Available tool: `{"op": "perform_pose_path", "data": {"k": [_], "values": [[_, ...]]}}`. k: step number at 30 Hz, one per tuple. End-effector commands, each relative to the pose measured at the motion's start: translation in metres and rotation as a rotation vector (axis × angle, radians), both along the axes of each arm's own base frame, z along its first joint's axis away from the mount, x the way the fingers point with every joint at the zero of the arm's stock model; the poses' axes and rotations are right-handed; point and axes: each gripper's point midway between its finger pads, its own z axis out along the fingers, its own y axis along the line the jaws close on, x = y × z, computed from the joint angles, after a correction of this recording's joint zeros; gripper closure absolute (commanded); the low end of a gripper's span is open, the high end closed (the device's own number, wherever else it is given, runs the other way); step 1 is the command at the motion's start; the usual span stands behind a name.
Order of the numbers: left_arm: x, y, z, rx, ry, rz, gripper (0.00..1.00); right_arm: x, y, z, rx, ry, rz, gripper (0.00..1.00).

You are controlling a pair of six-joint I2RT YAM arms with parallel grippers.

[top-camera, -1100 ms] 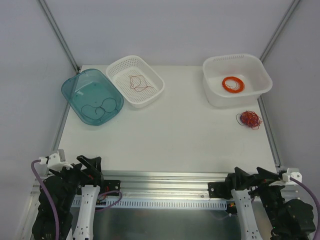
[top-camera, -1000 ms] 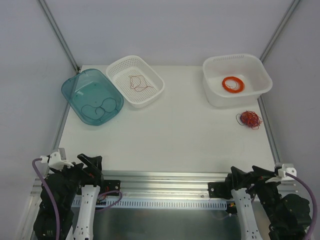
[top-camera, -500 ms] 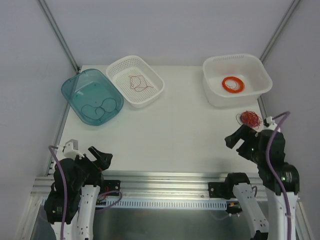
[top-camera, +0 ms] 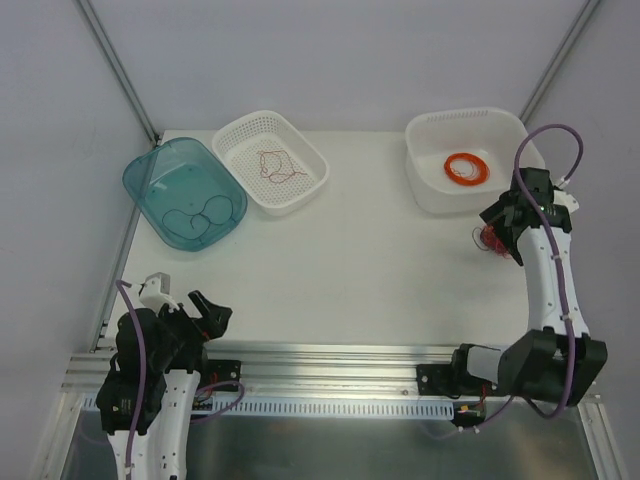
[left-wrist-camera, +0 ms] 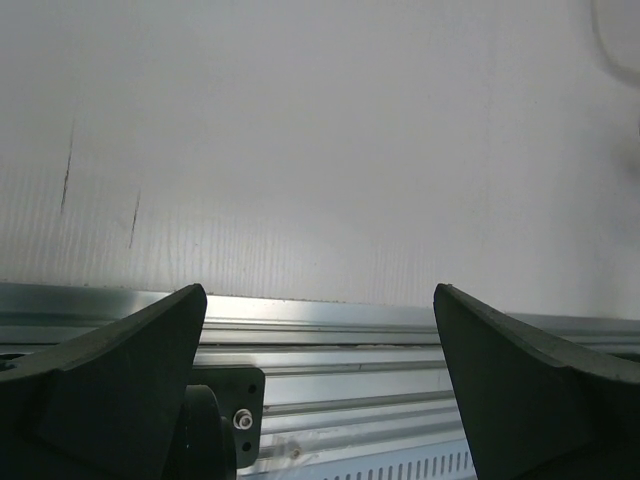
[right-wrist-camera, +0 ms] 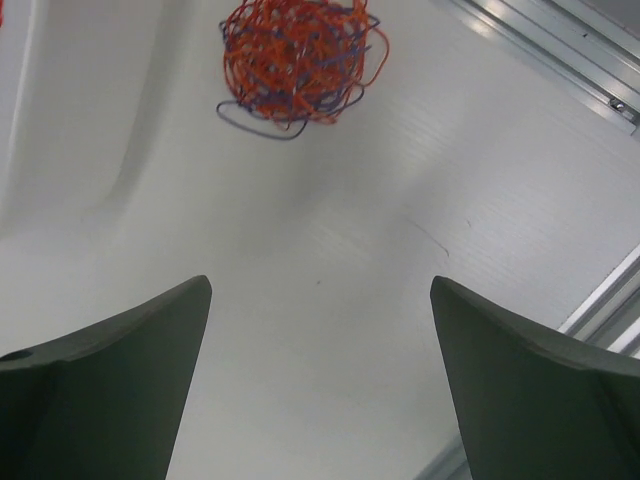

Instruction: Untangle the cables

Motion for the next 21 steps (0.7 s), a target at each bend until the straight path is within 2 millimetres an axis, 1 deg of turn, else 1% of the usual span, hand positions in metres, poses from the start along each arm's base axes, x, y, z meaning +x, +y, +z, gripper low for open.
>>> {"op": "perform_pose_path", "data": {"k": [1, 2, 3, 4, 6, 7, 8, 9, 10, 11, 12, 13, 14, 16, 17, 19, 20, 21], "values": [[0.002, -0.003, 0.019, 0.022, -0.175, -0.034, 0.01, 0.03, -0.039, 0.002, 0.004, -0.088, -0.211, 0.03], [0.002, -0.003, 0.018, 0.021, -0.176, -0.035, 0.01, 0.038, -0.042, 0.0, 0.031, -0.102, -0.231, 0.03], [0.002, -0.003, 0.019, 0.02, -0.18, -0.035, 0.01, 0.044, -0.047, -0.016, 0.053, -0.068, -0.254, 0.03], [0.002, -0.003, 0.019, 0.019, -0.183, -0.032, 0.01, 0.048, -0.055, -0.021, 0.084, -0.082, -0.307, 0.03], [0.001, -0.004, 0.019, 0.017, -0.188, -0.038, 0.01, 0.057, -0.06, -0.037, 0.128, -0.089, -0.346, 0.03], [0.002, -0.004, 0.019, 0.017, -0.193, -0.041, 0.01, 0.06, -0.066, -0.049, 0.152, -0.081, -0.388, 0.03], [0.001, -0.004, 0.019, 0.016, -0.197, -0.041, 0.01, 0.068, -0.069, -0.053, 0.171, -0.112, -0.4, 0.03], [0.001, -0.005, 0.02, 0.015, -0.205, -0.042, 0.01, 0.067, -0.07, -0.067, 0.186, -0.102, -0.416, 0.03], [0.001, -0.005, 0.02, 0.013, -0.209, -0.044, 0.01, 0.07, -0.072, -0.077, 0.22, -0.111, -0.439, 0.03], [0.0, -0.005, 0.02, 0.013, -0.212, -0.041, 0.01, 0.078, -0.075, -0.082, 0.234, -0.142, -0.444, 0.03], [0.001, -0.004, 0.02, 0.013, -0.214, -0.037, 0.01, 0.079, -0.075, -0.092, 0.25, -0.133, -0.449, 0.03], [0.0, -0.005, 0.02, 0.01, -0.213, -0.043, 0.01, 0.08, -0.077, -0.096, 0.259, -0.132, -0.455, 0.03], [0.0, -0.006, 0.021, 0.009, -0.214, -0.046, 0.01, 0.085, -0.078, -0.107, 0.274, -0.122, -0.447, 0.03], [-0.001, -0.007, 0.021, 0.006, -0.215, -0.055, 0.01, 0.091, -0.079, -0.114, 0.285, -0.119, -0.433, 0.03], [-0.001, -0.008, 0.02, 0.006, -0.212, -0.056, 0.01, 0.094, -0.08, -0.124, 0.286, -0.107, -0.428, 0.03], [-0.002, -0.008, 0.021, 0.006, -0.219, -0.059, 0.01, 0.096, -0.08, -0.136, 0.298, -0.093, -0.422, 0.03], [-0.002, -0.008, 0.021, 0.008, -0.22, -0.059, 0.01, 0.101, -0.082, -0.139, 0.3, -0.111, -0.418, 0.03], [-0.002, -0.008, 0.022, 0.012, -0.223, -0.061, 0.01, 0.101, -0.082, -0.149, 0.308, -0.099, -0.42, 0.03]]}}
